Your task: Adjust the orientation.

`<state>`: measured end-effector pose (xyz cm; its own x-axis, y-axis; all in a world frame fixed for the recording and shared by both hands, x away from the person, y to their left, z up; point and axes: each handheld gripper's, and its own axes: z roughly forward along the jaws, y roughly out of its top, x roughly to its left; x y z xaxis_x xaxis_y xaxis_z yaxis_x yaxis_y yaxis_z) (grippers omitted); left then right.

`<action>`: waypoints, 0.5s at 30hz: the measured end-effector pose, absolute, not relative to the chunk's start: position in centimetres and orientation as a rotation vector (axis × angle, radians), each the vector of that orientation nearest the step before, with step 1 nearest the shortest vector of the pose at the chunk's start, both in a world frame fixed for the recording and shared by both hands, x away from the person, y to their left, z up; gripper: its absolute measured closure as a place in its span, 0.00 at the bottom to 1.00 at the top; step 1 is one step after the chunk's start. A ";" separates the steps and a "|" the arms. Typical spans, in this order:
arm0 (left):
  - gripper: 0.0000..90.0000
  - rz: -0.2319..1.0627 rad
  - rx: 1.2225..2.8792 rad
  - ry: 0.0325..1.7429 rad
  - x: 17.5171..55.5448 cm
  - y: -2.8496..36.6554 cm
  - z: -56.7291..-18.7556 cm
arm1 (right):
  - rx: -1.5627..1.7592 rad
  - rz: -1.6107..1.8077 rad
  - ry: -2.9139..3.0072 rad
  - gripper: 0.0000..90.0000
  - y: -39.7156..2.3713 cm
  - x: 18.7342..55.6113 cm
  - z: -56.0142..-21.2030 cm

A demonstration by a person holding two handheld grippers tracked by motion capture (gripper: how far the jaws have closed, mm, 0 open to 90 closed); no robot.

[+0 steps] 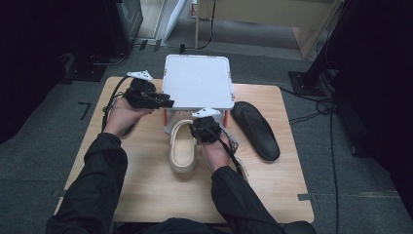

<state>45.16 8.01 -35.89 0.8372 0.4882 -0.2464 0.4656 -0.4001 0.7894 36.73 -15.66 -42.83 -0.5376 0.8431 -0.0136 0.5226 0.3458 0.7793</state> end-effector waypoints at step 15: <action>0.67 0.044 2.058 0.694 45.1 8.0 -35.9 | 1.190 1.102 2.271 0.59 -15.4 37.9 -43.7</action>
